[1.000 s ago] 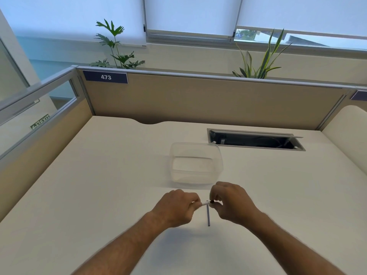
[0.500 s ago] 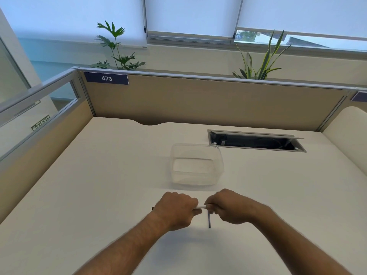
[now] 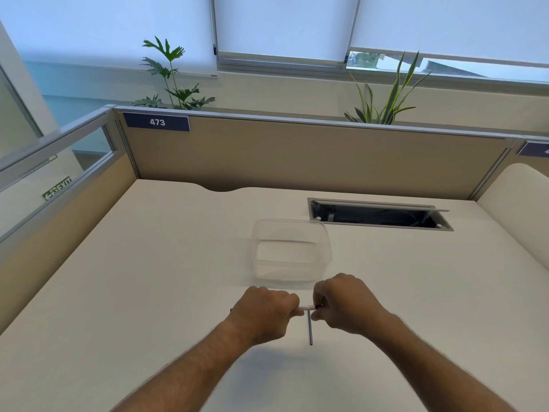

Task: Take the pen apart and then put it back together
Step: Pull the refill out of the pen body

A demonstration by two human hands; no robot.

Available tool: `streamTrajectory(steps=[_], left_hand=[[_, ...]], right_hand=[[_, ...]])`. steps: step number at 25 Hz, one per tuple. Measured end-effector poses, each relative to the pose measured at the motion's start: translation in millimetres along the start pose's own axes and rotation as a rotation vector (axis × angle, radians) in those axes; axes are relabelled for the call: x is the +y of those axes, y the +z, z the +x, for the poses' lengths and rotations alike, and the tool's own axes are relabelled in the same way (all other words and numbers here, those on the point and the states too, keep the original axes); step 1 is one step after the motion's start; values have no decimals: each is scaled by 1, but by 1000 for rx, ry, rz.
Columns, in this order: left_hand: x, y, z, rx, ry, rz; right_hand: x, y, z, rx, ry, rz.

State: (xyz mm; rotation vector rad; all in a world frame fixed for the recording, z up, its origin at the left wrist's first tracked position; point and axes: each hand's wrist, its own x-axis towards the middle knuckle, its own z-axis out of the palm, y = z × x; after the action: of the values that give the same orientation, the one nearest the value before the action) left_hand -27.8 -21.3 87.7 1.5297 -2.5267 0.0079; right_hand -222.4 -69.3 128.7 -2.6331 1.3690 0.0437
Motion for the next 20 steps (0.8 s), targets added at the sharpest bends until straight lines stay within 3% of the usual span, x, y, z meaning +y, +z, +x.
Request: streamTrajectory(steps=[4, 11, 20], left_hand=[[0, 1, 0, 9, 12, 5], [-4, 1, -2, 26, -4, 15], [1, 4, 0, 52, 18, -19]], right_hand=[[-3, 7, -4, 16, 57, 58], [5, -7, -4, -283, -56, 139], [-2, -3, -3, 38, 45, 75]])
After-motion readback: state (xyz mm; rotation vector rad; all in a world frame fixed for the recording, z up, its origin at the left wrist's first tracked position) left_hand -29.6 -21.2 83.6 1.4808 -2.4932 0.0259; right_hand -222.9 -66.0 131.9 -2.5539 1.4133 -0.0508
